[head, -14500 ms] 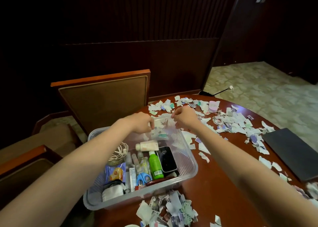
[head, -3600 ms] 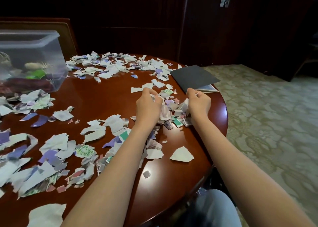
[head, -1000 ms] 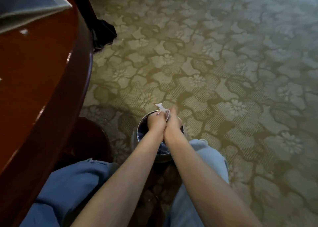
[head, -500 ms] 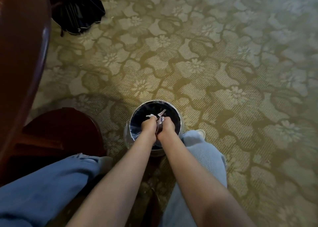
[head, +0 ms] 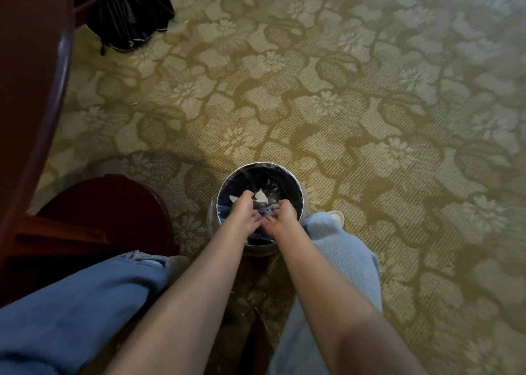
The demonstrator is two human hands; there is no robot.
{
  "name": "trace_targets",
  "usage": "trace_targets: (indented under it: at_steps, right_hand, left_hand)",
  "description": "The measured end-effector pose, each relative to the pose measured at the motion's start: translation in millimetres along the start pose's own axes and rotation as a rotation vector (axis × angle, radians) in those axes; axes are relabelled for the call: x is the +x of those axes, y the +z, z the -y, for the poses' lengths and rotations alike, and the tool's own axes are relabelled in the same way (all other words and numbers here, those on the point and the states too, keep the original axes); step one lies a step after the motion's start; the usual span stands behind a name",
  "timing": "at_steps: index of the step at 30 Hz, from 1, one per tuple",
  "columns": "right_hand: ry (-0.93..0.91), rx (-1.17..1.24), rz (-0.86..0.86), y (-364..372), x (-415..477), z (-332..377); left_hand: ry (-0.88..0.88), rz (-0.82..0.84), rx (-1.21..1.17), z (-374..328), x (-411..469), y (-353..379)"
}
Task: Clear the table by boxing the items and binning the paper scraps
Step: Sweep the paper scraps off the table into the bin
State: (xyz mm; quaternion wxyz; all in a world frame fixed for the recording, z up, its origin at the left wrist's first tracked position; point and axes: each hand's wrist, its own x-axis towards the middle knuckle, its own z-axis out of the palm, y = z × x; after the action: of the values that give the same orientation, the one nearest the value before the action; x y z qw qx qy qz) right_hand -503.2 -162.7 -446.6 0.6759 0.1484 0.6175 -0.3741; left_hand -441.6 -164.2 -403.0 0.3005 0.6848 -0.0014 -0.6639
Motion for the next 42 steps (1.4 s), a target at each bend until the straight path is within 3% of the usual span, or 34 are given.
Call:
trace_targets:
  at_steps: [7,18,27,32,37,42]
  right_hand:
    - [-0.053,-0.087,-0.003,-7,-17,10]
    - [-0.190,-0.098,0.151,-11,-95,28]
    - [-0.223,0.076,0.471,18,-194,32]
    - [-0.245,0.150,0.694,47,-256,34]
    - [-0.247,0.140,0.891,70,-308,11]
    - [-0.324,0.019,1.012,84,-350,-23]
  left_hand:
    - [0.037,0.003,0.062,0,-11,-7]
    - [0.326,0.037,0.192,-15,-92,-13]
    - [0.599,0.152,0.151,-51,-206,-28]
    - [0.842,0.251,0.109,-61,-282,-41]
    - [0.991,0.214,0.070,-69,-337,-81]
    - [1.107,0.053,0.102,-74,-363,-143]
